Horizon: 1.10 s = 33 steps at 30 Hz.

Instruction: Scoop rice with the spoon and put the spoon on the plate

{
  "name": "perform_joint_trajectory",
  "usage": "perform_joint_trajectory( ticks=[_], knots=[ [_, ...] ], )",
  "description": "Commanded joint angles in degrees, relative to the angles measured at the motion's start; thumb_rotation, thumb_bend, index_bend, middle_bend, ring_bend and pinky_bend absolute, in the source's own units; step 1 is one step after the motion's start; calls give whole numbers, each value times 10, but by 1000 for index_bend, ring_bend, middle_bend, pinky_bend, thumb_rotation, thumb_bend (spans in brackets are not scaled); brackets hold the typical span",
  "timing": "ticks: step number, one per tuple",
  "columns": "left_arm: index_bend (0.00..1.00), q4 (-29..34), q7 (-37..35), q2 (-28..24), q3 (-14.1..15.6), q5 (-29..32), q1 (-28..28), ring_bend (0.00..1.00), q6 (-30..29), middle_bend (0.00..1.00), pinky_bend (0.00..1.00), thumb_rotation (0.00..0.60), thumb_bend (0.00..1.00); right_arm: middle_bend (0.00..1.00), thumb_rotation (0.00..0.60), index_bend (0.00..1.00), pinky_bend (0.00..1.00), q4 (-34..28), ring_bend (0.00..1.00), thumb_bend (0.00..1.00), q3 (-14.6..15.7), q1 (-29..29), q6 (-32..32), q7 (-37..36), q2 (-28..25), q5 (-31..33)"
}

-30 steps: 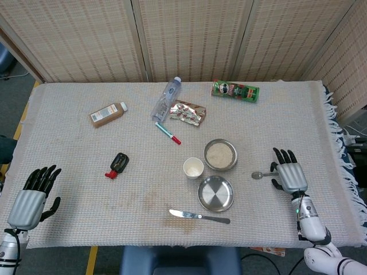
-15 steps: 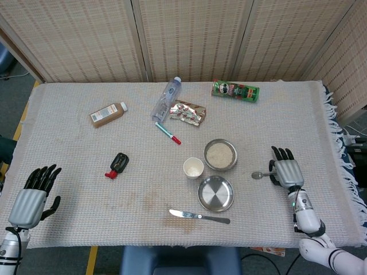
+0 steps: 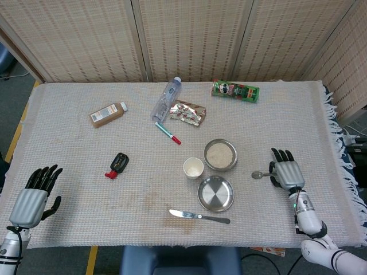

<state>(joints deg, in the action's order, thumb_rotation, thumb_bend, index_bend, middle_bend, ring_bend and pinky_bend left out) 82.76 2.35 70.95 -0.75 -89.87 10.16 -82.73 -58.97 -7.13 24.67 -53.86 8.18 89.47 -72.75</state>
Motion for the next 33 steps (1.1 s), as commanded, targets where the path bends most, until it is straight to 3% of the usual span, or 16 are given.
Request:
perform_joint_trajectory(
  ticks=[1, 26, 33],
  knots=[
    [0, 1, 2, 0, 0, -1, 0, 0, -1, 0, 82, 600, 458, 0, 600, 499, 0, 2, 0, 313, -1, 2, 4, 2, 2, 6],
    [0, 8, 9, -3, 0, 4, 0, 0, 3, 0, 83, 600, 493, 0, 600, 535, 0, 8, 0, 313, 2, 8, 8, 8, 12, 18],
    [0, 9, 8, -4, 1, 5, 0, 0, 4, 0, 83, 600, 493, 0, 600, 575, 0, -14, 0, 318, 1, 3, -18, 16, -2, 10]
  ],
)
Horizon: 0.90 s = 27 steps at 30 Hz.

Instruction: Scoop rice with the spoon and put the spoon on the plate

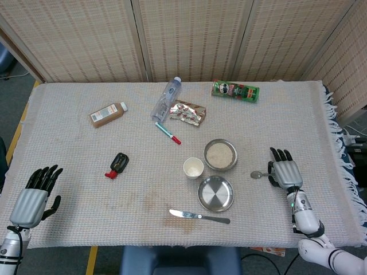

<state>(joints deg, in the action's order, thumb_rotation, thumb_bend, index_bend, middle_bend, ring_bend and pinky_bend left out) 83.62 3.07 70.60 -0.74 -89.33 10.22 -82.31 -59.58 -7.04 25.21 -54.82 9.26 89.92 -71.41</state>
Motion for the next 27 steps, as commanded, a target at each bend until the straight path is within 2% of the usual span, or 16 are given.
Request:
perform_joint_trajectory(
  ticks=[1, 9, 21, 27],
  knots=[
    [0, 2, 1, -1, 1, -1, 0, 0, -1, 0, 83, 600, 493, 0, 600, 576, 0, -13, 0, 319, 0, -3, -12, 8, -10, -5],
    [0, 1, -2, -1, 2, -3, 1, 0, 0, 0, 83, 600, 492, 0, 600, 599, 0, -52, 0, 323, -6, 0, -16, 46, -45, 9],
    [0, 2, 1, -1, 3, -5, 1, 0, 0, 0, 83, 600, 493, 0, 600, 599, 0, -47, 0, 323, -16, 20, 21, 42, -46, 35],
    [0, 1, -1, -1, 4, -6, 0, 0, -1, 0, 83, 600, 492, 0, 600, 599, 0, -95, 0, 323, -31, 39, 18, 90, -84, 45]
  ],
)
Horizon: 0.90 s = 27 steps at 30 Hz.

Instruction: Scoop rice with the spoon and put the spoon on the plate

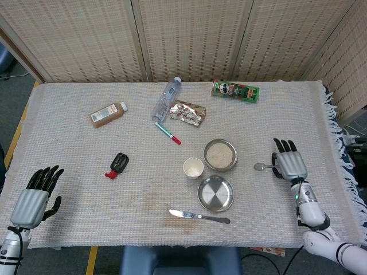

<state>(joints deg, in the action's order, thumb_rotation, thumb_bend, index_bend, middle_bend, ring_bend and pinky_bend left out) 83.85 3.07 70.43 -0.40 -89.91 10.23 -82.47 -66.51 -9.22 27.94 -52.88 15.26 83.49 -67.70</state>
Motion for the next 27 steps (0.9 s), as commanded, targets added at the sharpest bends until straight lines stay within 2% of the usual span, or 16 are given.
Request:
perform_joint_trajectory(
  ticks=[1, 7, 13, 20, 27],
  knots=[
    [0, -1, -1, 1, 0, 0, 1, 0, 2, 0, 83, 600, 492, 0, 600, 599, 0, -36, 0, 323, -13, 17, -1, 42, -26, 13],
    [0, 3, 3, 1, 1, -6, 2, 0, -1, 0, 83, 600, 492, 0, 600, 599, 0, -97, 0, 323, -44, 66, 17, 132, -45, 69],
    [0, 4, 3, 1, 1, -6, 2, 0, -1, 0, 83, 600, 492, 0, 600, 598, 0, -109, 0, 324, -60, 130, 26, 247, -20, 153],
    [0, 3, -3, -1, 1, -6, 3, 0, 1, 0, 83, 600, 491, 0, 600, 598, 0, -86, 0, 323, -51, 188, 11, 353, 26, 227],
    [0, 2, -10, -3, 2, -6, 5, 0, 5, 0, 83, 600, 492, 0, 600, 595, 0, -55, 0, 324, -20, 223, -1, 426, 64, 265]
  ],
)
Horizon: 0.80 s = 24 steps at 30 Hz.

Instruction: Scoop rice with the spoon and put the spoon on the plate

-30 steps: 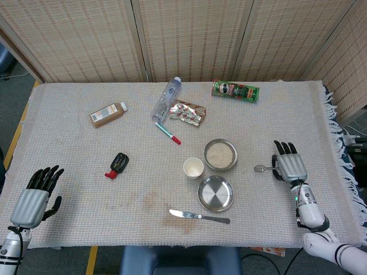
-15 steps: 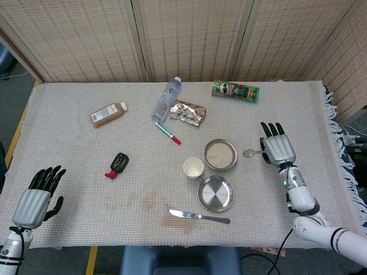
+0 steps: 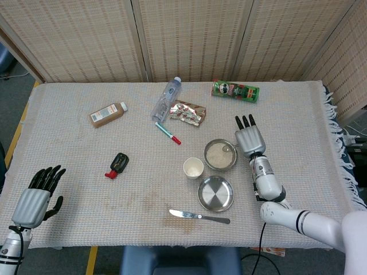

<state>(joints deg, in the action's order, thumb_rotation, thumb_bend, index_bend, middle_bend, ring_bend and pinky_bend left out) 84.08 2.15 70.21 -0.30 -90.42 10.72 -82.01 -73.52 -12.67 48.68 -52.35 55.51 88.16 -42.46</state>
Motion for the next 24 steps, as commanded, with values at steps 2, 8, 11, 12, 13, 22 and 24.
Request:
perform_joint_trajectory(
  ticks=[2, 8, 11, 12, 13, 22, 24],
  knots=[
    [0, 2, -9, -3, 4, -5, 3, 0, 6, 0, 83, 600, 492, 0, 600, 595, 0, 21, 0, 325, 20, 22, -7, 35, 25, 20],
    [0, 0, -22, -6, 6, -6, 6, 0, 12, 0, 83, 600, 492, 0, 600, 594, 0, 23, 0, 326, 35, 37, -16, 62, 37, 28],
    [0, 1, -27, -7, 8, -8, 7, 0, 13, 0, 83, 600, 492, 0, 600, 594, 0, 18, 0, 327, 41, 43, -22, 73, 39, 31],
    [0, 1, -29, -7, 9, -8, 7, 0, 14, 0, 83, 600, 492, 0, 600, 594, 0, 16, 0, 327, 42, 44, -23, 74, 39, 31],
    [0, 1, -30, -8, 9, -8, 7, 0, 15, 0, 83, 600, 492, 0, 600, 594, 0, 14, 0, 326, 44, 45, -25, 75, 40, 31],
    [0, 0, -22, -6, 8, -5, 7, 0, 15, 0, 83, 600, 490, 0, 600, 594, 0, 7, 0, 326, 65, 57, -32, 105, 51, 41],
    [0, 0, -20, -5, 8, -4, 7, 0, 14, 0, 83, 600, 490, 0, 600, 594, 0, 5, 0, 327, 67, 60, -33, 109, 55, 43]
  ],
)
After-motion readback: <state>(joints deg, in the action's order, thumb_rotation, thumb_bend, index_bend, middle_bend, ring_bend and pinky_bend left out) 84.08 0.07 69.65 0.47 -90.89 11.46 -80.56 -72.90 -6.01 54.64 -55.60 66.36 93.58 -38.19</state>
